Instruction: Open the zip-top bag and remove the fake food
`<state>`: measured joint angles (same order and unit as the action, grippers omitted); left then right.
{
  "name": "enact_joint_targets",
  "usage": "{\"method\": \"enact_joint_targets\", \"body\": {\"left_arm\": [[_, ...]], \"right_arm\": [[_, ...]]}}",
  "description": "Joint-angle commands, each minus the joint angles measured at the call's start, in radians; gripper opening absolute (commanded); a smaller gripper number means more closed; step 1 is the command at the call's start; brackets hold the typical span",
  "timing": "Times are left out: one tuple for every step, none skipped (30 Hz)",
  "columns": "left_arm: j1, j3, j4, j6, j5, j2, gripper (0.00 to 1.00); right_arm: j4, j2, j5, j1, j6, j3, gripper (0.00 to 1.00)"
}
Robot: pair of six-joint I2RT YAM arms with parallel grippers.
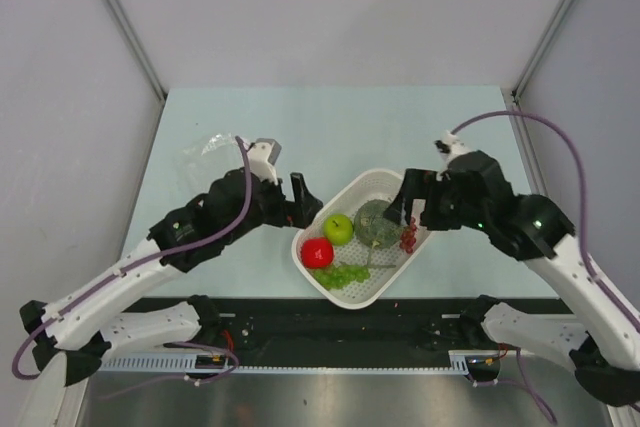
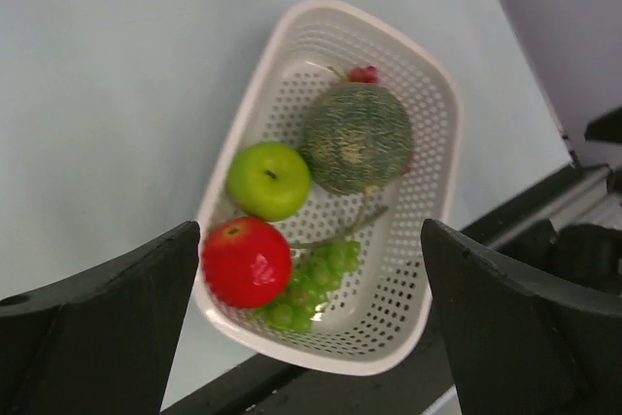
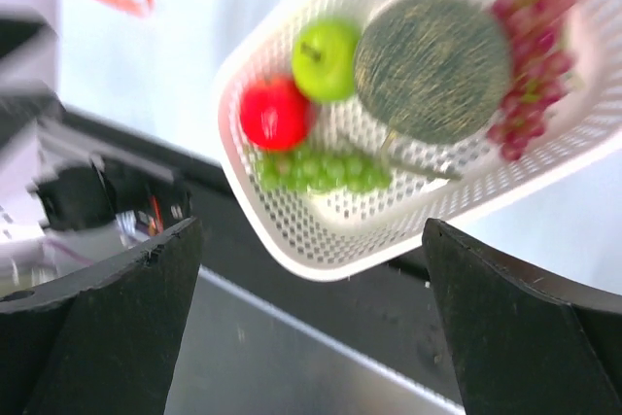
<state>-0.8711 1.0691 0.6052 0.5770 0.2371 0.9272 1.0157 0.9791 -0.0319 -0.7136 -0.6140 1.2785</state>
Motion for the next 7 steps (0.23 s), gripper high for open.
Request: {"method": "enact_joint_targets", "body": {"left_arm": [[-0.141, 0.003, -0.143, 0.011, 0.064, -0.102, 1.0], [-0.149, -0.007, -0.203, 0.014, 0.053, -0.149, 1.0], [-0.154, -0.024, -0.241, 0.011, 0.039, -0.184, 1.0], [-0.154, -0.067, -0.277, 0.012, 0.03, -0.217, 1.0], [-0.154, -0.093, -0.359, 0.017, 0.021, -0.279, 1.0], [-0.154, -0.116, -0.398, 0.014, 0.005, -0.307, 1.0], [-0.154, -0.151, -0.445, 0.004, -0.008, -0.333, 1.0]], "right_arm": [[0.044, -0.16, 0.222, 0.006, -0.061, 0.008, 1.0], [0.075, -0.187, 0.252, 0.006, -0.076, 0.008, 1.0], [0.086, -0.219, 0.263, 0.008, -0.081, 0.008, 1.0], [0.089, -0.271, 0.265, 0.006, -0.085, 0.007, 1.0], [0.081, -0.301, 0.259, 0.006, -0.082, 0.004, 1.0], [0.074, -0.325, 0.256, 0.006, -0.085, 0.001, 1.0], [0.06, -0.373, 0.259, 0.006, -0.095, 0.002, 1.0]]}}
